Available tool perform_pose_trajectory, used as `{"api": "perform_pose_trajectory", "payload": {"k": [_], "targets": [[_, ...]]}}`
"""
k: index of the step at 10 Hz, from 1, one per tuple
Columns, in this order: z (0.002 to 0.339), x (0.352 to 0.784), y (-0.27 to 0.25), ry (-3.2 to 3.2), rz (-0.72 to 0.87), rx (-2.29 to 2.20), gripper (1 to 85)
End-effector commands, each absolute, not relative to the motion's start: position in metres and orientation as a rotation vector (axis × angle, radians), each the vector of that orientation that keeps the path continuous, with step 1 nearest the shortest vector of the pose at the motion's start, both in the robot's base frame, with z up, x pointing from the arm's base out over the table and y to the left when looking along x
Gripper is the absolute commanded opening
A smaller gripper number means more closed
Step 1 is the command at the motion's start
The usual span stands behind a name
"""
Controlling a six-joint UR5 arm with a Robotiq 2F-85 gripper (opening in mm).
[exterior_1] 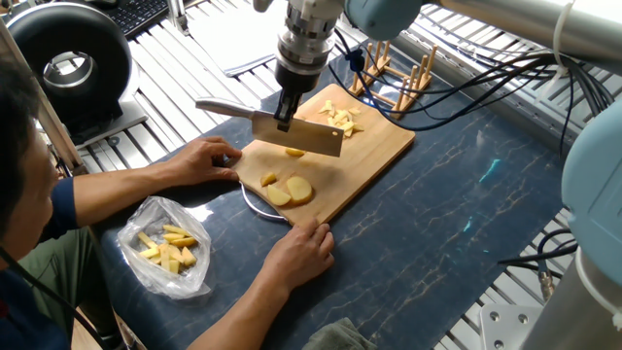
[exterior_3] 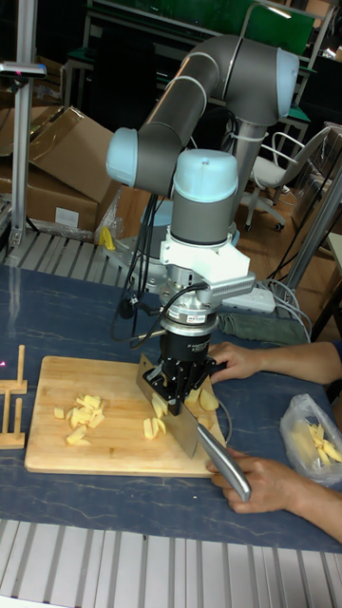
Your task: Chop the potatoes
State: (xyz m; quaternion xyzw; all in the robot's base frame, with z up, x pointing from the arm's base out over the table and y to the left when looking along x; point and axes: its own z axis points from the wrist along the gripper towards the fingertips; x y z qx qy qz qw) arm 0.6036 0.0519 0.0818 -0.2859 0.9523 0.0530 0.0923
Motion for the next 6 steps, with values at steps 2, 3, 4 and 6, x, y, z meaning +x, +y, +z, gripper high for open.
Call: {"api": "perform_pose_trajectory", "payload": {"k": [2, 3, 4, 6], "targets": [[0.0846, 0.6036, 0.0531, 2.827, 0.175, -0.839, 1.0], [0.084, 0.6037, 0.0528, 2.828, 0.173, -0.839, 1.0], [0.0836, 0.6042, 0.0527, 2.826, 0.172, -0.841, 1.0], [0.0819, 0.6048, 0.0532, 2.824, 0.174, -0.84, 1.0]]}}
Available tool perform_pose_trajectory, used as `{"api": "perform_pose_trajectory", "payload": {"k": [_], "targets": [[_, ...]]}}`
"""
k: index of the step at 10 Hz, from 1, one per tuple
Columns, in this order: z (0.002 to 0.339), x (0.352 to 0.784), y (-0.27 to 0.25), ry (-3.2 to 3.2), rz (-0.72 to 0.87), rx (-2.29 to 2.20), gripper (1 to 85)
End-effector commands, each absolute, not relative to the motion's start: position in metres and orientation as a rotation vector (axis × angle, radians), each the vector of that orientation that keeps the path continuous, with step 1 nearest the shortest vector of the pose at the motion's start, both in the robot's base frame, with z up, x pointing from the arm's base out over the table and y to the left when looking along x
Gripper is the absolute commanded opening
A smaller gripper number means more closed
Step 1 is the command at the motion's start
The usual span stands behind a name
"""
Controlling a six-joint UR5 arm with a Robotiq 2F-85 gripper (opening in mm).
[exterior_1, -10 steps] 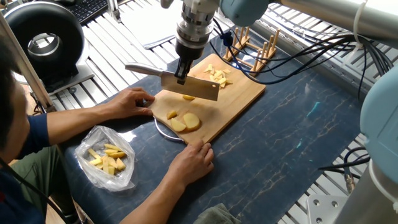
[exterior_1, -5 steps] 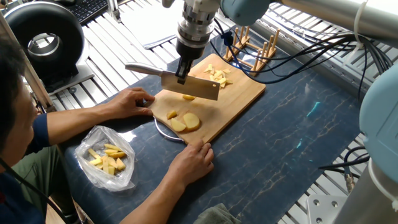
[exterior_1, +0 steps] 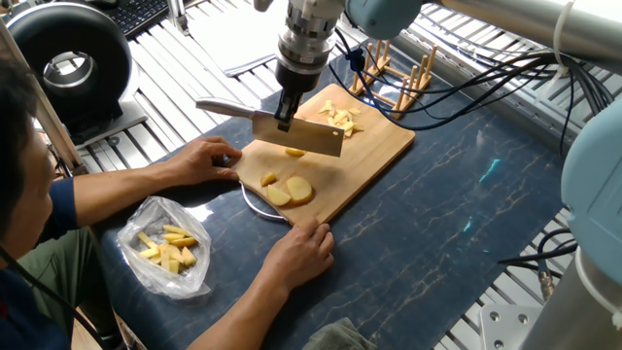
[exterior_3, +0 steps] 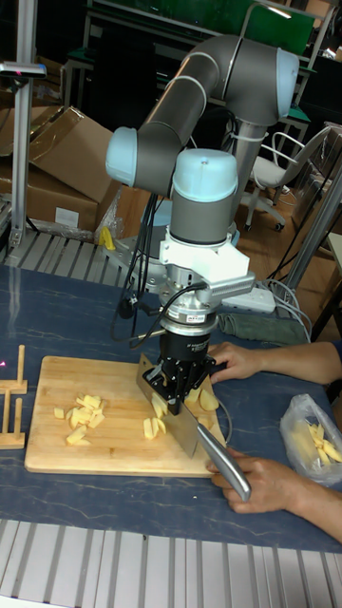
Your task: Chop the potatoes
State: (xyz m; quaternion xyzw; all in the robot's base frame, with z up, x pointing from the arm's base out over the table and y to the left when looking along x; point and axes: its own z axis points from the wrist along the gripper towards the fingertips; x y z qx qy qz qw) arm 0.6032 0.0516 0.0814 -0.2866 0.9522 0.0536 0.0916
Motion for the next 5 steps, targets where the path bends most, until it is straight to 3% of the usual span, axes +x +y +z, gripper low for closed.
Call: {"api": "perform_pose_trajectory", "payload": {"k": [1, 5], "targets": [[0.0808, 0.6056, 0.0533, 2.821, 0.172, -0.841, 1.0], [0.0802, 0.6032, 0.0554, 2.809, 0.184, -0.89, 1.0]]}}
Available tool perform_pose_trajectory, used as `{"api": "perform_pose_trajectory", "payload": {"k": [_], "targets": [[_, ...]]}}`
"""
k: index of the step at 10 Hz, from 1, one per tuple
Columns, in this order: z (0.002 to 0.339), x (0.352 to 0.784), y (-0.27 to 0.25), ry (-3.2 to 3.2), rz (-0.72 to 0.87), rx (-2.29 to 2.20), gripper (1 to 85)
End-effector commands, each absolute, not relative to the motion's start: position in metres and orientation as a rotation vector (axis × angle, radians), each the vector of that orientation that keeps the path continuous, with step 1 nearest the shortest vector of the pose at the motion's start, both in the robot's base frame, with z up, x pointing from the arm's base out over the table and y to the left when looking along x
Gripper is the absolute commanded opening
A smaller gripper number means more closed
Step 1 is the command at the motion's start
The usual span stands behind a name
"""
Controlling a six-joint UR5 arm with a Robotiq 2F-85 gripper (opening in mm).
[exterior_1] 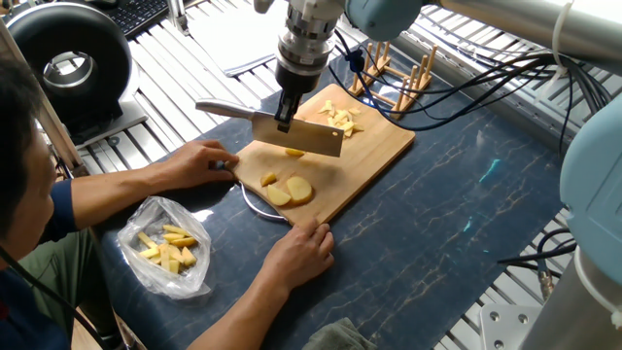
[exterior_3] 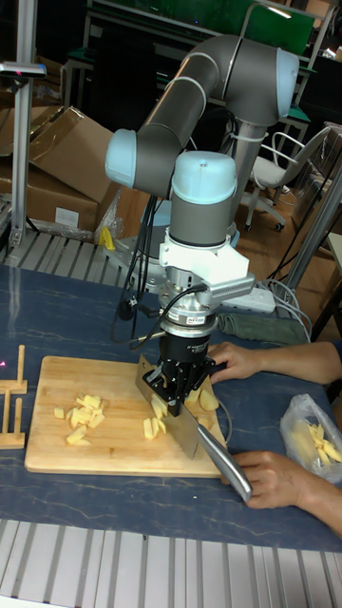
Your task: Chop the potatoes
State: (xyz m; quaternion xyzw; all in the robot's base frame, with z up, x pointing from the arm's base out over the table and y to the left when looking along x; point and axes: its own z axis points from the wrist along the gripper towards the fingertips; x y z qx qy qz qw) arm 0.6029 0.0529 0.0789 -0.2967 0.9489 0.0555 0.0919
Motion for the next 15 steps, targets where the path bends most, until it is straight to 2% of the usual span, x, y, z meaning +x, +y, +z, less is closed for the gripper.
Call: {"api": "perform_pose_trajectory", "payload": {"k": [1, 10, 15], "targets": [[0.08, 0.603, 0.056, 2.809, 0.187, -0.889, 1.0], [0.074, 0.604, 0.055, 2.793, 0.195, -0.891, 1.0], [0.057, 0.61, 0.051, 2.765, 0.169, -0.893, 1.0]]}}
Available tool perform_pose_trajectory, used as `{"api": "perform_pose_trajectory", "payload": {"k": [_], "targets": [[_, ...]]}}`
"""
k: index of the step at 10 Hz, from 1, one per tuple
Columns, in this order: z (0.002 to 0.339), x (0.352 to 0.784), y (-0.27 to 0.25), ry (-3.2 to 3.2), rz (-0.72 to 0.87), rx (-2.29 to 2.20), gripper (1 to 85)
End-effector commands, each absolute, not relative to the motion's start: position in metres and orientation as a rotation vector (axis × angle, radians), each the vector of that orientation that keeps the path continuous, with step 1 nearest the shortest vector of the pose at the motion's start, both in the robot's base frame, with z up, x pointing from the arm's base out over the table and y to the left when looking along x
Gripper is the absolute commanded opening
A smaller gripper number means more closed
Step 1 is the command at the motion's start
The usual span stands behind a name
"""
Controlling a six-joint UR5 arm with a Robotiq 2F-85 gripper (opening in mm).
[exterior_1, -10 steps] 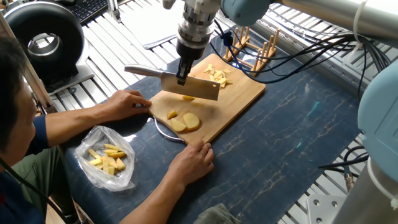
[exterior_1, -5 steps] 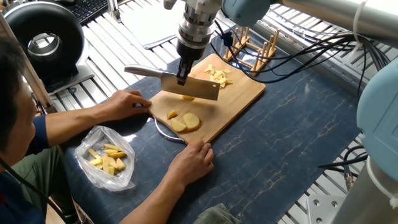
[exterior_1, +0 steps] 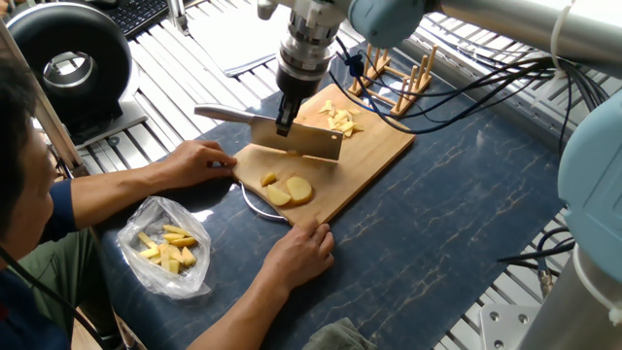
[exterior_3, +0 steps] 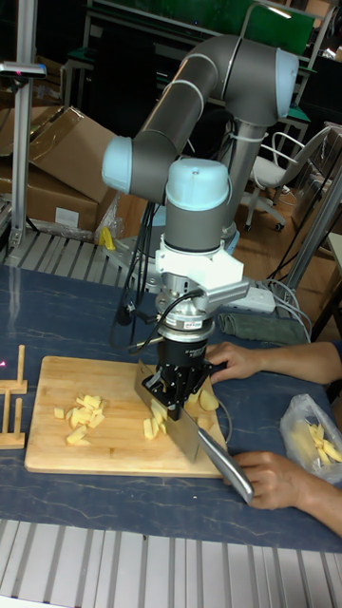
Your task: Chop the potatoes
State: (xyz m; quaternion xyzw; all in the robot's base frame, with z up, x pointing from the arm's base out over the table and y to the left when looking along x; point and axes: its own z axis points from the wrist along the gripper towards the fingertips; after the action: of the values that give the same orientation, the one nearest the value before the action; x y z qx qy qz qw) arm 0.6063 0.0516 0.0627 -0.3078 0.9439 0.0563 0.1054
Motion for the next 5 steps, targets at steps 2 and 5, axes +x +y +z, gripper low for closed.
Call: {"api": "perform_pose_trajectory", "payload": {"k": [2, 5], "targets": [[0.071, 0.608, 0.043, 2.785, 0.17, -0.913, 1.0], [0.136, 0.598, 0.033, 2.916, 0.237, -0.838, 1.0]]}}
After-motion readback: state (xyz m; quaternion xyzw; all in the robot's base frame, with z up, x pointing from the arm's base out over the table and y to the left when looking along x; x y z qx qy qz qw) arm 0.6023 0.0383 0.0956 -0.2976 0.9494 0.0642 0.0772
